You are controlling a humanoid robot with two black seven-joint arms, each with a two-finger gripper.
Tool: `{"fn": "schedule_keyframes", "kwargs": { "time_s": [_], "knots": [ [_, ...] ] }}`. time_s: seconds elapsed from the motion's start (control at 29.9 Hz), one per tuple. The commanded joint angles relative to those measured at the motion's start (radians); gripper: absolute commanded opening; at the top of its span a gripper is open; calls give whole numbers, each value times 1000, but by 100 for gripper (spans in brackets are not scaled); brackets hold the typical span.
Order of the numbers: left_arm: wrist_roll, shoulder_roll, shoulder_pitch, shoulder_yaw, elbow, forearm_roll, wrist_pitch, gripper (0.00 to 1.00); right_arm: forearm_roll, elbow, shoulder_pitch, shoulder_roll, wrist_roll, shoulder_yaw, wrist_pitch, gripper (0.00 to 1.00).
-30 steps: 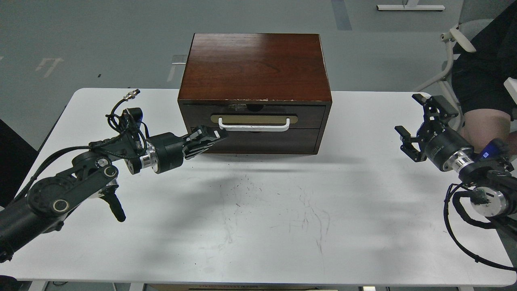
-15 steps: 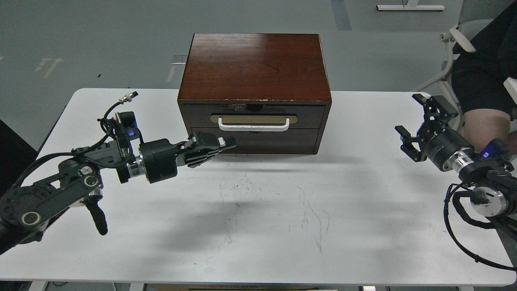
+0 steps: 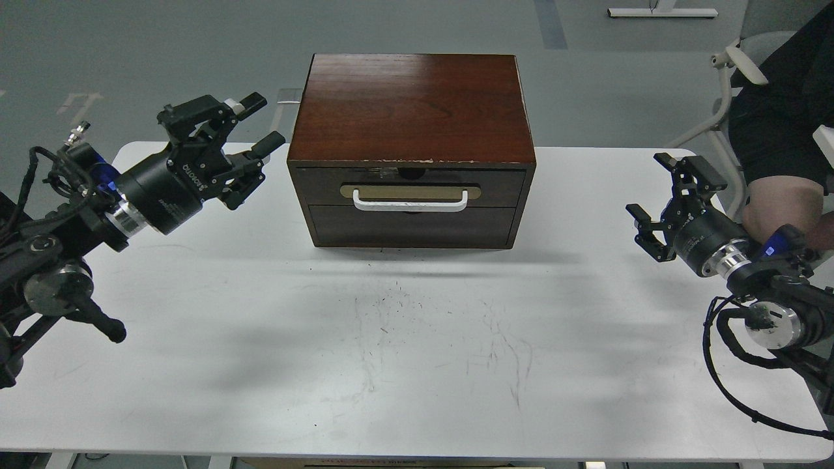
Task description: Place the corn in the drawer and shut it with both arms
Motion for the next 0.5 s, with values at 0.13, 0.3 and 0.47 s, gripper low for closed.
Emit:
{"fn": "schedule_keyframes", "kwargs": {
  "time_s": [0.13,0.3,0.47],
  "knots": [
    [0,-7,105,-28,60,-80,0,100,0,-35,0,48,0,55,0,100],
    [0,-48,170,-100,80,-80,0,100,1,-35,-2,56,0,58,0,100],
    [0,-67,192,-107,95,-78,0,100,1,-35,0,87,0,58,0,100]
  ]
}}
